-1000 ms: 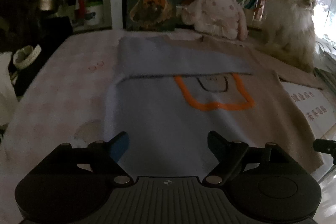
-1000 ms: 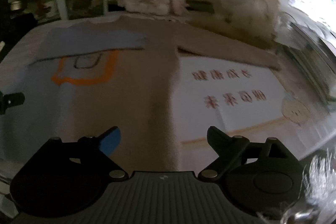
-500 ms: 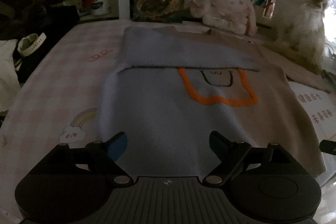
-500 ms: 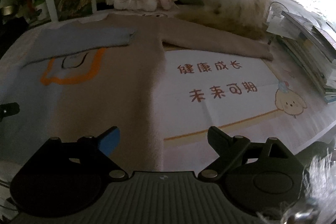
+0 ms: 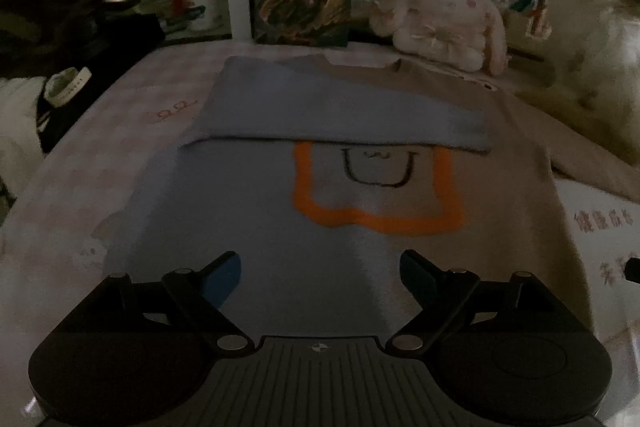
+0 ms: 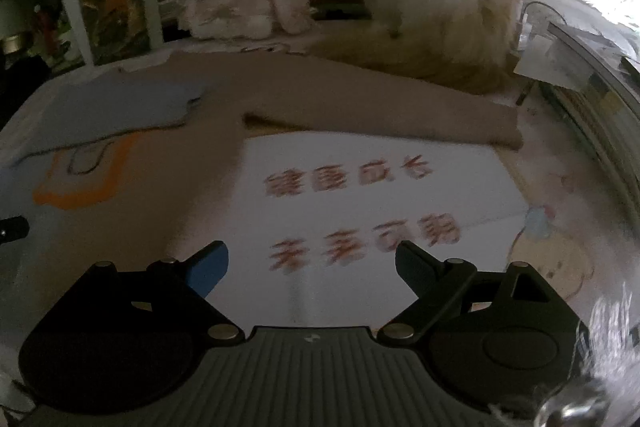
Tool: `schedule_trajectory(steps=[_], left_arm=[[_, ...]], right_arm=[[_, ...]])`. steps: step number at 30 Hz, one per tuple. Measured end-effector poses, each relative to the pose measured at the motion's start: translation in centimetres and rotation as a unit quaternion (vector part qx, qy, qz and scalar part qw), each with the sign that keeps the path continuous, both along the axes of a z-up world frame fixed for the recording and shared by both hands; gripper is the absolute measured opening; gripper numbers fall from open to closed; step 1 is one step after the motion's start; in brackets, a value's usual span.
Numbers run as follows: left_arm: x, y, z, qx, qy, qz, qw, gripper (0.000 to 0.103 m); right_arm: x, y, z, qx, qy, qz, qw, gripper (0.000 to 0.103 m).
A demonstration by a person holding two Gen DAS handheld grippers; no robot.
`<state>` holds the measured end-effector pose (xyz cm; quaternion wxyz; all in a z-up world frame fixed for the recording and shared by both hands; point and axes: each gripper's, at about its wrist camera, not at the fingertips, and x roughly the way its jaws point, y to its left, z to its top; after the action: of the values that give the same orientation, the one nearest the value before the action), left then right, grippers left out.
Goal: Fold clothes
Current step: 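Open the left gripper and raise it above the sweater, then move the right gripper to the beige sleeve cuff and grasp it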
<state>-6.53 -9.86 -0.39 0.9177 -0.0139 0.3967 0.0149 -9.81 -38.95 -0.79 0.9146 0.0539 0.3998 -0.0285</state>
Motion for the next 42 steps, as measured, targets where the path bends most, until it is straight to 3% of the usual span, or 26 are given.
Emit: schedule_trajectory(steps=[12,18,32,42], left_arm=[[-2.0,-7.0,-0.1,-0.019,0.010,0.093,0.9954,0.090],[-3.3,-8.5,0.7,0.000,-0.006,0.117,0.9931,0.090],[-3.6,-11.2,1.5,0.045,-0.003,0.113,0.9926,0.090],[-3.7,-11.7,1.6,0.051,-0.002,0.109,0.9927,0.091]], right_arm=[[3.4,-11.7,-0.5,0.035,-0.002,0.026,0.999,0.091],[5.1,-16.0,-0.9,0.051,-0.006,0.009,0.999,0.091],[6.4,-20.4,-1.8,0.085,-0.008,-0.011,0.996,0.088],[8.1,-22.6,-2.8,0.143,-0.015,-0.035,0.989,0.083]])
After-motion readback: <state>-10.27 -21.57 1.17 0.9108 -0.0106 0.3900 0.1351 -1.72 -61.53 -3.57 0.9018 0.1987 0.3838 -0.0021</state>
